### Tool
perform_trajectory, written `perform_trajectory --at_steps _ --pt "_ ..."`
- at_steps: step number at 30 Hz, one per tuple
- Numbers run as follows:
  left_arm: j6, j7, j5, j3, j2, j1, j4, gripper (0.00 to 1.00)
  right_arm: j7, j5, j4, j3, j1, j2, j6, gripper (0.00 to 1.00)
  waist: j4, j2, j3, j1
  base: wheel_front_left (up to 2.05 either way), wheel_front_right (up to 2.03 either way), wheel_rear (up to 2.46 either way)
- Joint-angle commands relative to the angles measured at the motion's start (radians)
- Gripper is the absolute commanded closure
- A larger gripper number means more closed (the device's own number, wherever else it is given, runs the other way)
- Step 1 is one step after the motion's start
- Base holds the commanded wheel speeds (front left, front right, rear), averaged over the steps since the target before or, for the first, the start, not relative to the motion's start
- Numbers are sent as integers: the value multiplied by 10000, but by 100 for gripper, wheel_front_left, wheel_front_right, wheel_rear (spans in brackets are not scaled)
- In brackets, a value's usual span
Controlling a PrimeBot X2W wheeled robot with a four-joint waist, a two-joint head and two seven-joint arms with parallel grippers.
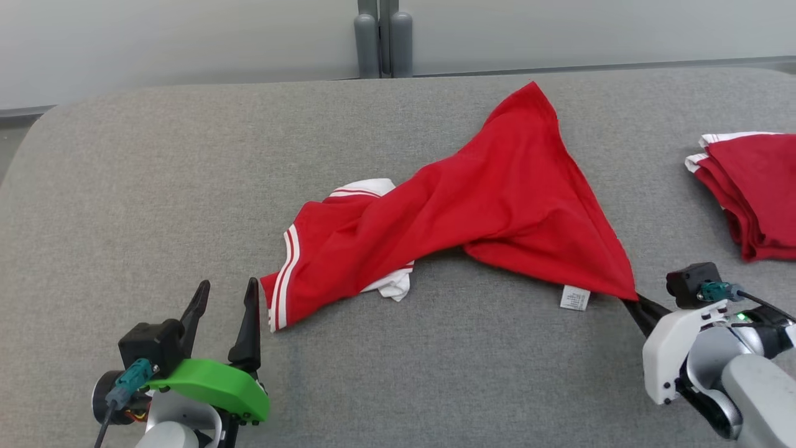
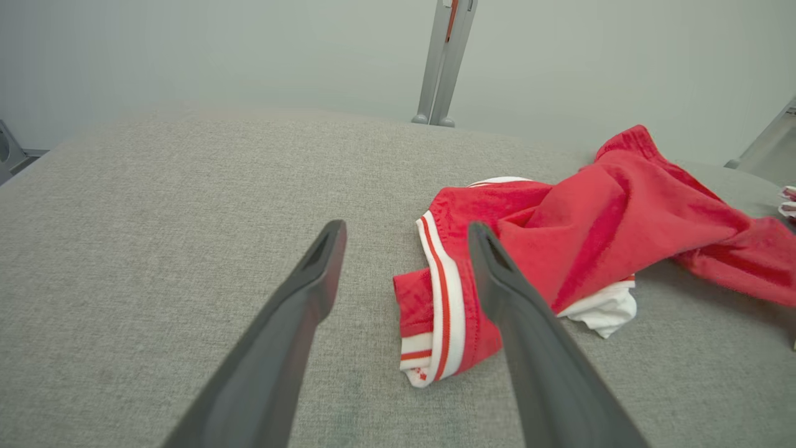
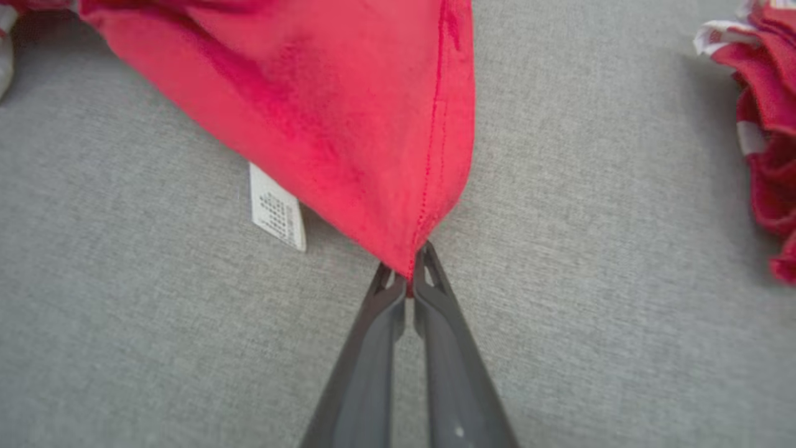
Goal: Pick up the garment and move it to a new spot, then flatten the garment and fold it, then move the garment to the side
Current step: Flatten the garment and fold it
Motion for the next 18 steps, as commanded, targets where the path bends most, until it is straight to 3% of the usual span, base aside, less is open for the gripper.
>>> perform_trajectory --at_steps 1,7,13,14,15,16,18 --pt "60 18 -61 49 81 93 -47 0 377 -21 -432 138 183 -355 -15 100 -186 -1 -92 0 0 0 0" --pt "113 66 -95 21 135 107 -143 0 1844 217 -1771 284 740 -1619 -15 100 -312 -1 -58 0 0 0 0" --pt "60 131 -102 -56 149 -29 -131 0 1938 515 -1476 69 1296 -1887 -17 100 -175 -1 -38 0 0 0 0" --pt "59 132 -108 -60 165 -30 -128 0 1873 538 -1407 66 1327 -1860 -15 90 -151 -1 -47 0 0 0 0" --pt "64 138 -115 -54 179 -25 -124 0 1764 543 -1311 18 1340 -1846 -17 33 -130 -1 -60 0 0 0 0" --pt "68 140 -119 -50 190 -11 -117 0 1718 510 -1213 -30 1373 -1830 -17 0 -122 -1 -86 0 0 0 0" --pt "91 142 -129 -43 214 41 -125 0 1571 295 -1066 -231 1380 -1857 -17 0 -118 -1 -142 0 0 0 0"
